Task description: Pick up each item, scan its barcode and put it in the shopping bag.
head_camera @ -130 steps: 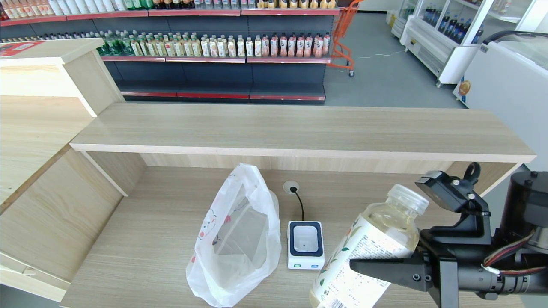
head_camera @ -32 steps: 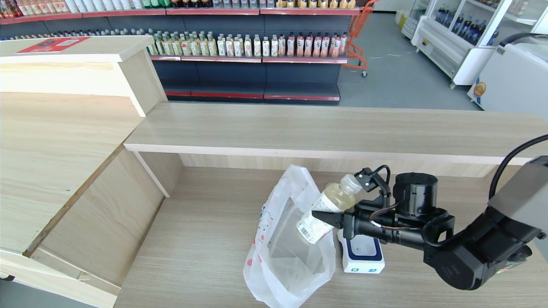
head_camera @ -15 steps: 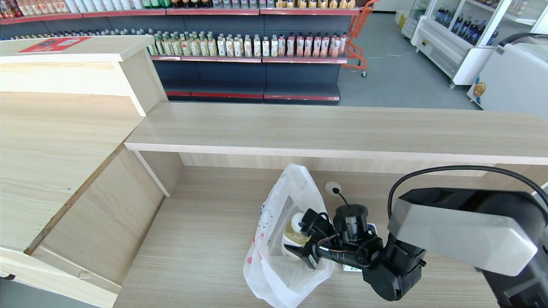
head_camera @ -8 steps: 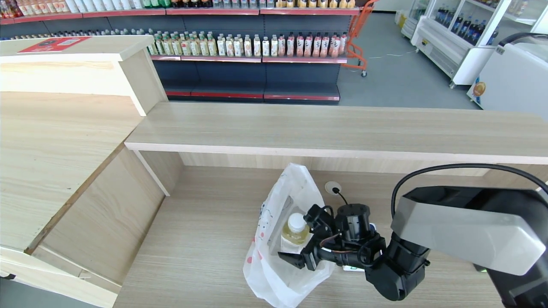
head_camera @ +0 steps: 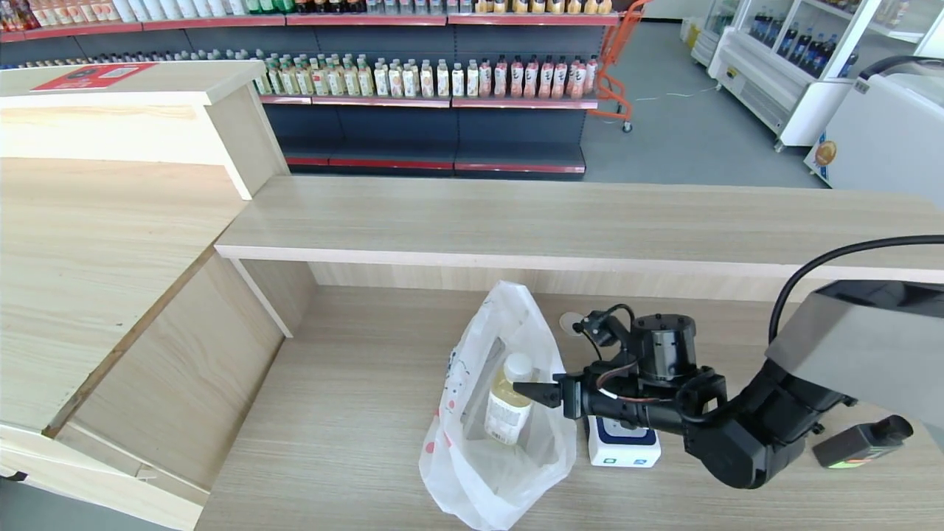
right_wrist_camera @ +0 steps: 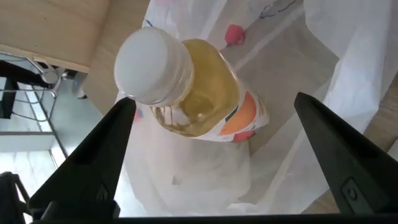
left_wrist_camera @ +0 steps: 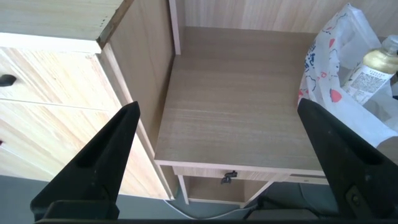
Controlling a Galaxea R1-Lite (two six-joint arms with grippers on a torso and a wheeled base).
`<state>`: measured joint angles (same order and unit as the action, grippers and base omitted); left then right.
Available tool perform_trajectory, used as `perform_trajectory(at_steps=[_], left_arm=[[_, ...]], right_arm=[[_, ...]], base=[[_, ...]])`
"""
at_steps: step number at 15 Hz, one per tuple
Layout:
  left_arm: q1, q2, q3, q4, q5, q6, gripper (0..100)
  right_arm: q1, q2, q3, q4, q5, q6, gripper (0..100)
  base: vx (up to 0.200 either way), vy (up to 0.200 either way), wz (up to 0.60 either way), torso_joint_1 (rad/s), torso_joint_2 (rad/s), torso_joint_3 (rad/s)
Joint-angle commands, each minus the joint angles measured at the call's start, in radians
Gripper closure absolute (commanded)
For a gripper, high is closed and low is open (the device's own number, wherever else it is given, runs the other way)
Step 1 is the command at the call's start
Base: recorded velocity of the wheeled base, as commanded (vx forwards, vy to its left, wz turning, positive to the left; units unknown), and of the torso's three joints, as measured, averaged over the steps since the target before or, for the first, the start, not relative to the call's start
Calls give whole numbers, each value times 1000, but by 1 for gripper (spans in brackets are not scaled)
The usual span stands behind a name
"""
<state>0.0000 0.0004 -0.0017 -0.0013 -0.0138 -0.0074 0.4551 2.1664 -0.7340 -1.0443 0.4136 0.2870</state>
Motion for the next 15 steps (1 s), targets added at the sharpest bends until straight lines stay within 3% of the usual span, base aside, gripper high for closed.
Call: perform_trajectory(at_steps=[1,4,7,10,13,14,15], left_arm=[[0,0,0,0,0,0,0],[0,0,0,0,0,0,0],[0,0,0,0,0,0,0],[0,0,0,0,0,0,0],[0,0,0,0,0,0,0],[0,0,0,0,0,0,0],[0,0,0,0,0,0,0]], right_arm=[[-41,-168,16,44,4,136,0],[-78,-393,50,276,8,233,0],[-81,-448,110,299,2,238,0],[-154,-520,140,313,1,216,0],[-342,-674,189,538,-9,-52,0],[-498,-780,185,790,-39,-281,0],[-536,-810,188,846,-75,-348,0]], base=[[0,0,0,0,0,0],[0,0,0,0,0,0],[0,0,0,0,0,0],[0,0,0,0,0,0],[0,0,0,0,0,0],[0,0,0,0,0,0],[0,0,0,0,0,0]])
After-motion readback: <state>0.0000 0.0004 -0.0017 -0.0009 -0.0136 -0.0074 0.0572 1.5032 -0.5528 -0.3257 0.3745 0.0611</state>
